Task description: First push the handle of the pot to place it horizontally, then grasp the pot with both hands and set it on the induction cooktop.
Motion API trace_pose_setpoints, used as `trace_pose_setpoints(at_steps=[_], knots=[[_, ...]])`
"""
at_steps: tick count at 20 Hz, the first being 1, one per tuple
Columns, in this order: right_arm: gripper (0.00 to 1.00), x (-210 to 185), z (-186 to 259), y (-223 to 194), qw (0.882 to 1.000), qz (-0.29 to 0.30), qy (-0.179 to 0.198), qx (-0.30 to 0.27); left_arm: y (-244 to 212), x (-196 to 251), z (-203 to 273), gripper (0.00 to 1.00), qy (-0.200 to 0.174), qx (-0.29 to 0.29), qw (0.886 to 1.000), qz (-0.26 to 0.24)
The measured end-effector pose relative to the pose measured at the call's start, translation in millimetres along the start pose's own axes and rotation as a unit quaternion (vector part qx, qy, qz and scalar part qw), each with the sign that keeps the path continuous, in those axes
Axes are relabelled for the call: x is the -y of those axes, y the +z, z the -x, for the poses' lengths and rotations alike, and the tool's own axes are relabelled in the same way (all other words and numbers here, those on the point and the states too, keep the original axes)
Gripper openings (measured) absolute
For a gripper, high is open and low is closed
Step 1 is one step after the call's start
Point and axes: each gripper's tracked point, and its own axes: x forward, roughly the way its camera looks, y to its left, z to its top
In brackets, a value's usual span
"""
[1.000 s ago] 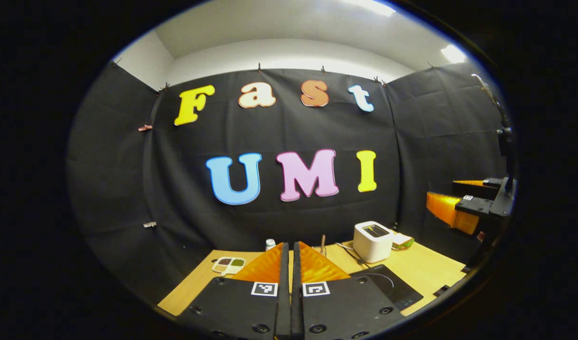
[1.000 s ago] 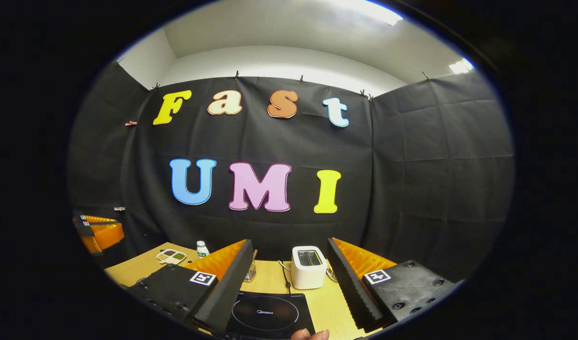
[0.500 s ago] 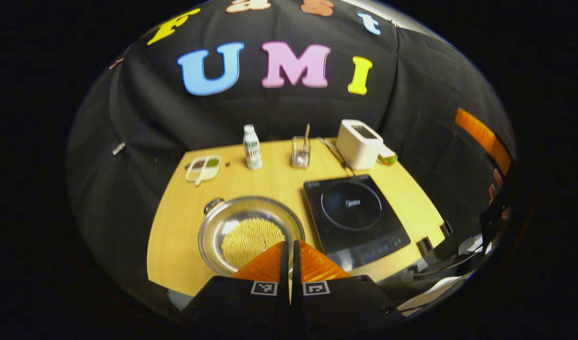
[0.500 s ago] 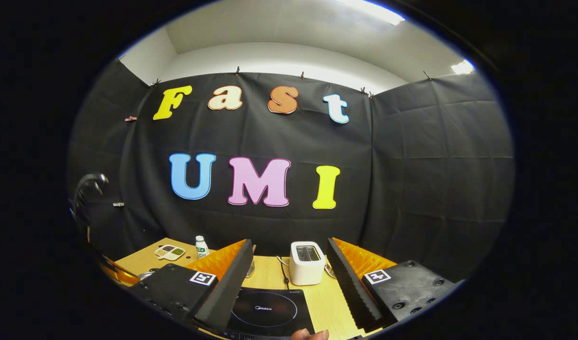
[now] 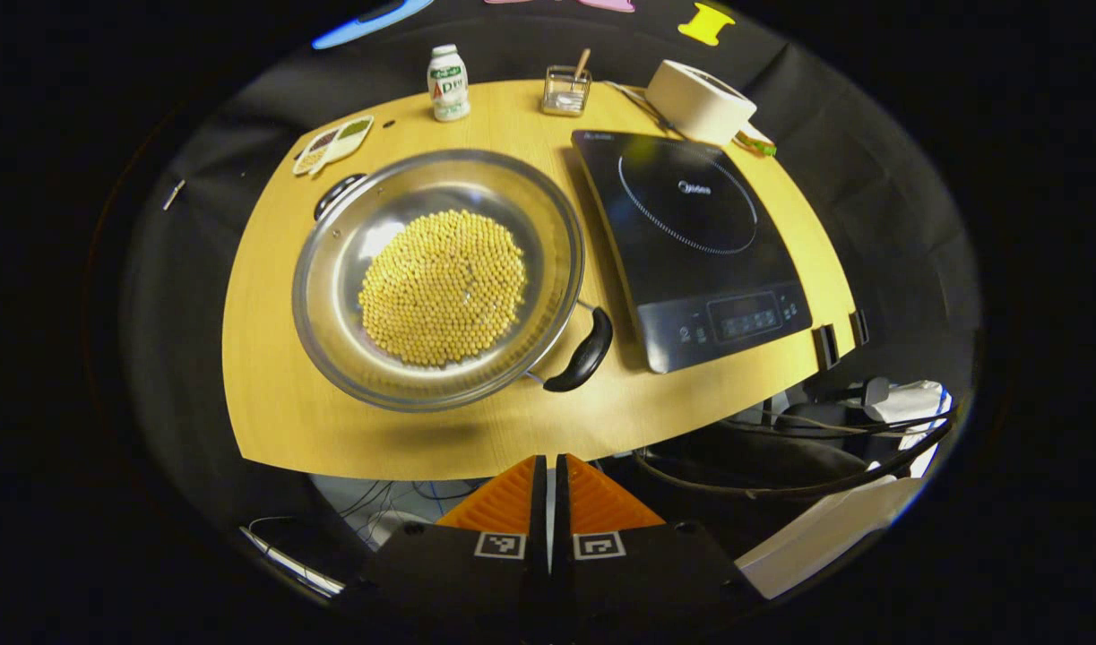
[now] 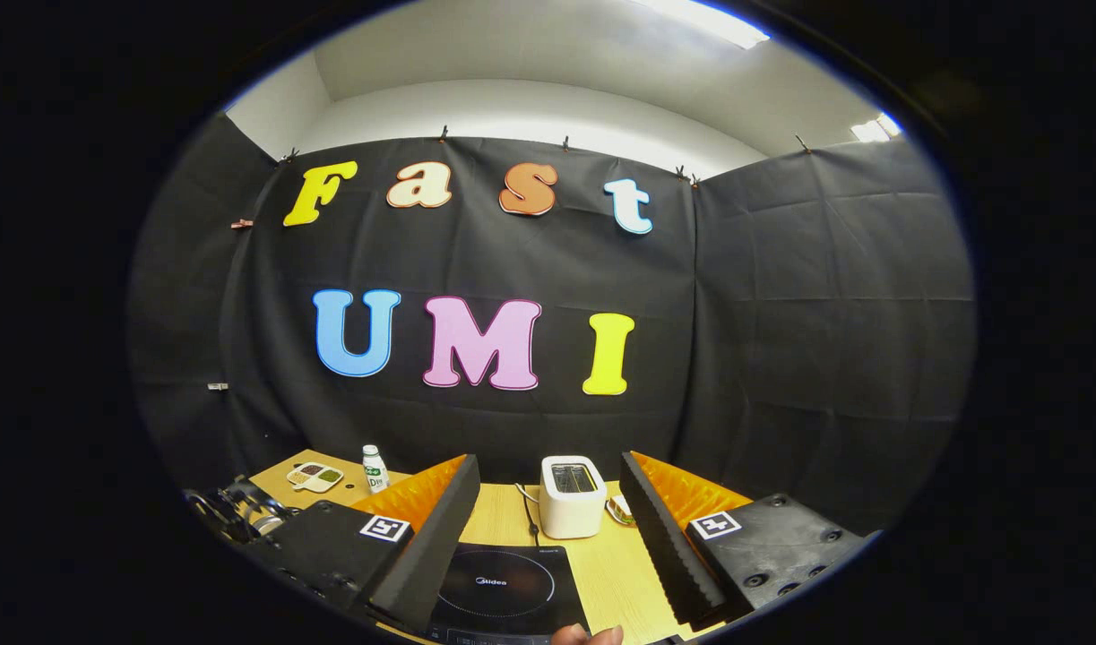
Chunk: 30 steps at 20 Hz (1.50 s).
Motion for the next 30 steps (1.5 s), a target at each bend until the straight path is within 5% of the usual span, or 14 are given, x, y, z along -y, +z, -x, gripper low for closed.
trace_pose_setpoints(at_steps=[9, 13, 30], knots=[[0.98, 6, 1, -5, 1.0, 0.005, -0.006, -0.007, 24, -30, -48, 0.05, 0.041, -0.022, 0.999, -0.002], [0.98, 12, 0, -5, 1.0, 0.004, -0.015, -0.009, 36, -17, -55, 0.05, 0.019, -0.016, 1.0, 0.009], [0.98, 42, -15, -17, 0.998, 0.019, -0.056, -0.022, 119, 21, -75, 0.05, 0.03, 0.03, 0.999, -0.007]])
